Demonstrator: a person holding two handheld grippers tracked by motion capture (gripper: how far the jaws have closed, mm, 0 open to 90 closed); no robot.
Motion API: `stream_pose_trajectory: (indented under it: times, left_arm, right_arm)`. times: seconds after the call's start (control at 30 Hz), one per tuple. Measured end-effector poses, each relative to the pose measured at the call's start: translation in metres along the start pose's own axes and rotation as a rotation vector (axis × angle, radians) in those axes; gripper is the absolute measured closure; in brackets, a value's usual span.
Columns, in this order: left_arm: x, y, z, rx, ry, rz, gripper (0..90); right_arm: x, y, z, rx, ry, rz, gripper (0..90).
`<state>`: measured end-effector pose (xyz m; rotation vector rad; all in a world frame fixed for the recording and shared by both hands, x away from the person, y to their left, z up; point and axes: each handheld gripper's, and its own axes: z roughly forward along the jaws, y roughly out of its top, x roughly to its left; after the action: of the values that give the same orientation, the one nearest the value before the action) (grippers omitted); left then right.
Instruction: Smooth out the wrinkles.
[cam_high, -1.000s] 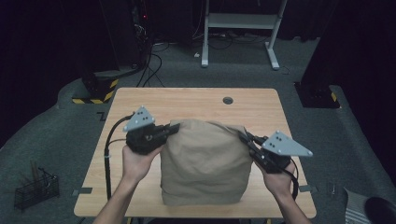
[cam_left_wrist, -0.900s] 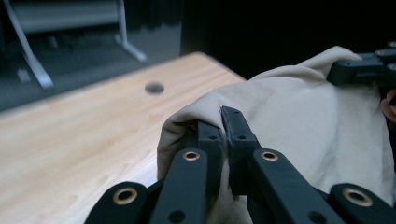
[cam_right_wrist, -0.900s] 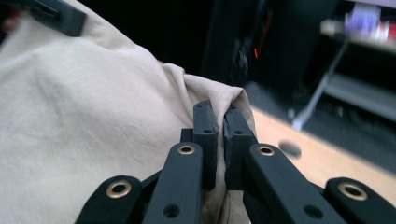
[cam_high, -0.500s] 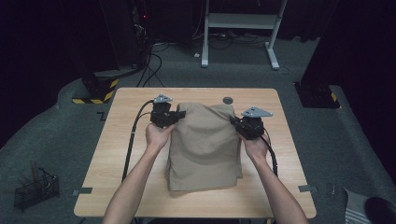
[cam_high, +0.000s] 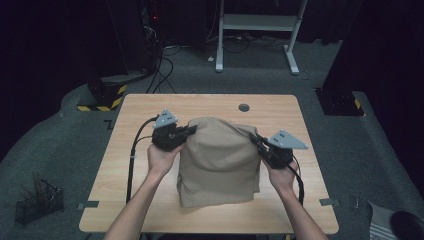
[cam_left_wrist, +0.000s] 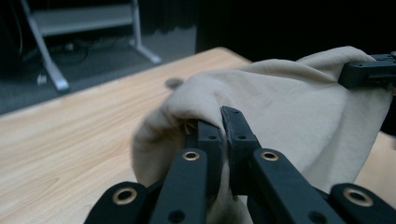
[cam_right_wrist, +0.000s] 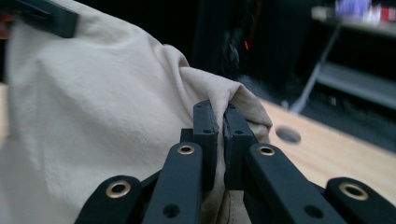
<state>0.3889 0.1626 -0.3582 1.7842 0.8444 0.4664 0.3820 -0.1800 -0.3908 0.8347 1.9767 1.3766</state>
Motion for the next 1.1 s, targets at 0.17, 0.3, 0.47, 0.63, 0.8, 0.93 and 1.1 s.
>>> stream_pose_trajectory:
  times: [0.17,0.3,0.47,0.63,0.8,0.93,1.1]
  left_arm:
    - [-0.053,0.005,-0.066,-0.067,-0.029,0.057,87.0]
    - [-0.057,0.018,-0.076,-0.062,-0.047,0.033,87.0]
    - [0.0,0.015,-0.01,0.05,-0.056,-0.121,86.6]
    - [0.056,-0.018,0.072,0.208,0.001,-0.214,85.6]
    - [0.087,-0.051,0.118,0.278,0.065,-0.257,82.4]
    - [0.1,-0.065,0.13,0.288,0.135,-0.261,81.3]
    - [0.108,-0.075,0.126,0.314,0.208,-0.242,84.8]
  right_arm:
    - [0.041,0.014,-0.072,-0.095,0.024,-0.086,86.5]
    - [0.048,0.029,-0.096,-0.117,0.044,-0.067,86.5]
    - [0.013,0.027,-0.041,-0.018,0.035,0.045,86.5]
    - [-0.031,-0.009,0.049,0.163,0.026,0.162,86.1]
    - [-0.054,-0.049,0.113,0.287,-0.002,0.222,85.3]
    - [-0.061,-0.068,0.136,0.326,-0.034,0.242,84.8]
    - [-0.068,-0.081,0.142,0.355,-0.059,0.251,83.1]
